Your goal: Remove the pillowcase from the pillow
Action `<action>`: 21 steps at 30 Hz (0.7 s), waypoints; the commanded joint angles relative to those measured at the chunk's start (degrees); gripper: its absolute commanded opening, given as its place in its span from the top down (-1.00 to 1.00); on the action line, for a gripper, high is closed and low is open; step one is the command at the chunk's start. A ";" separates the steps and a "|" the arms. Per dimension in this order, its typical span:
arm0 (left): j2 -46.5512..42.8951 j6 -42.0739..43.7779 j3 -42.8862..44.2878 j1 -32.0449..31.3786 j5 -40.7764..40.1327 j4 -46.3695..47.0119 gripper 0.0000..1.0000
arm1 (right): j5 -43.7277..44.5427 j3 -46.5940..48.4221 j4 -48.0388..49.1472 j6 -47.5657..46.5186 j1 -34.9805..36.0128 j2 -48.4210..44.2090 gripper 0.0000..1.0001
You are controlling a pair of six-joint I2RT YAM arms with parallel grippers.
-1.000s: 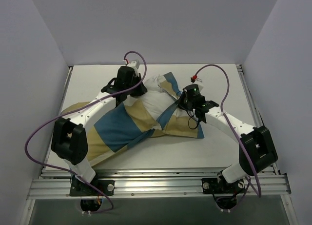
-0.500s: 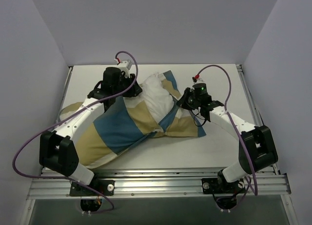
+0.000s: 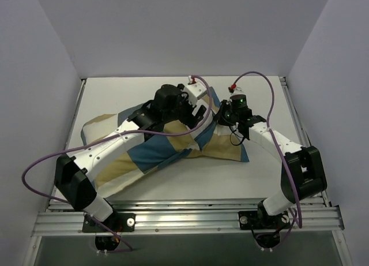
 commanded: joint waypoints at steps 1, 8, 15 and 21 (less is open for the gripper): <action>4.58 6.91 4.90 -0.48 -2.22 -0.98 -0.79 | 1.33 2.31 -0.34 -1.98 0.79 0.68 1.00; 14.86 7.80 10.35 -0.66 -0.19 -1.85 -0.86 | 1.68 2.05 -0.07 -2.33 1.85 0.76 1.00; 20.40 -0.62 9.40 -0.75 -2.99 -0.10 -0.88 | 2.20 1.17 0.72 -2.16 2.64 1.20 1.00; 22.34 -9.50 5.54 -0.14 -7.57 0.69 -0.19 | 2.21 0.12 0.81 -0.75 2.90 0.41 1.00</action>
